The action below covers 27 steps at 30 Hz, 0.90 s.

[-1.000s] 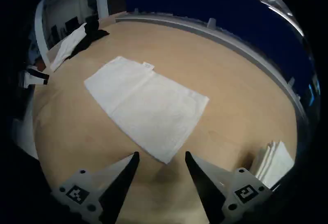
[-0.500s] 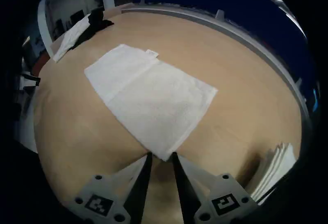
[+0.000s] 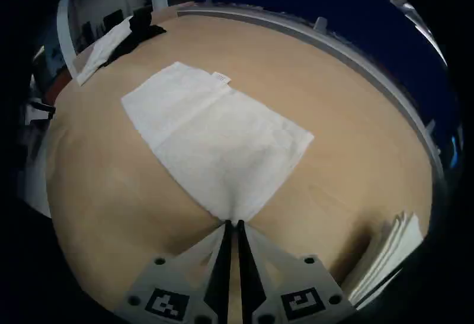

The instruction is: Fold towel

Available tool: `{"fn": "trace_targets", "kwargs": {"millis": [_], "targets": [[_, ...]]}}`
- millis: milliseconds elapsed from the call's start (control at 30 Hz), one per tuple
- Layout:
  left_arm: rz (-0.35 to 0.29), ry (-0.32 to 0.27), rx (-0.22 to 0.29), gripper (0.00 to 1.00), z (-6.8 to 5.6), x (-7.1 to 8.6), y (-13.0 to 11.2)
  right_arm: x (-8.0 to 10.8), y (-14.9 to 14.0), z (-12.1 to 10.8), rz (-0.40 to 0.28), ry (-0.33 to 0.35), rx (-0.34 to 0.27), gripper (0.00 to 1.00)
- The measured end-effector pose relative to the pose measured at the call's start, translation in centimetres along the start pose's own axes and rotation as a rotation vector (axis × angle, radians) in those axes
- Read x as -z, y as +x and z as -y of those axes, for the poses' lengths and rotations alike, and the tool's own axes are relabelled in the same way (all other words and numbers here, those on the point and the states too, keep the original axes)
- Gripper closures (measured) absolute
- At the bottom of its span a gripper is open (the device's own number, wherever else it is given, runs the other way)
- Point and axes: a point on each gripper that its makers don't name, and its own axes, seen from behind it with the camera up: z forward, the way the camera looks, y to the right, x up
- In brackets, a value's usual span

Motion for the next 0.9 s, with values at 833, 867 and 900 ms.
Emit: {"fn": "trace_targets", "kwargs": {"millis": [833,867,900], "targets": [[-0.042,-0.048,0.050,0.24,-0.4,1.3,1.3,3.6,13.3,1.2,-0.192,-0.002,0.096,0.95],[-0.045,-0.049,0.053,0.25,-0.4,1.4,1.3,3.5,13.6,1.4,-0.191,0.000,0.102,0.95],[-0.047,-0.050,0.056,0.25,-0.4,1.5,1.3,3.4,13.8,1.6,-0.191,0.002,0.107,0.95]]}}
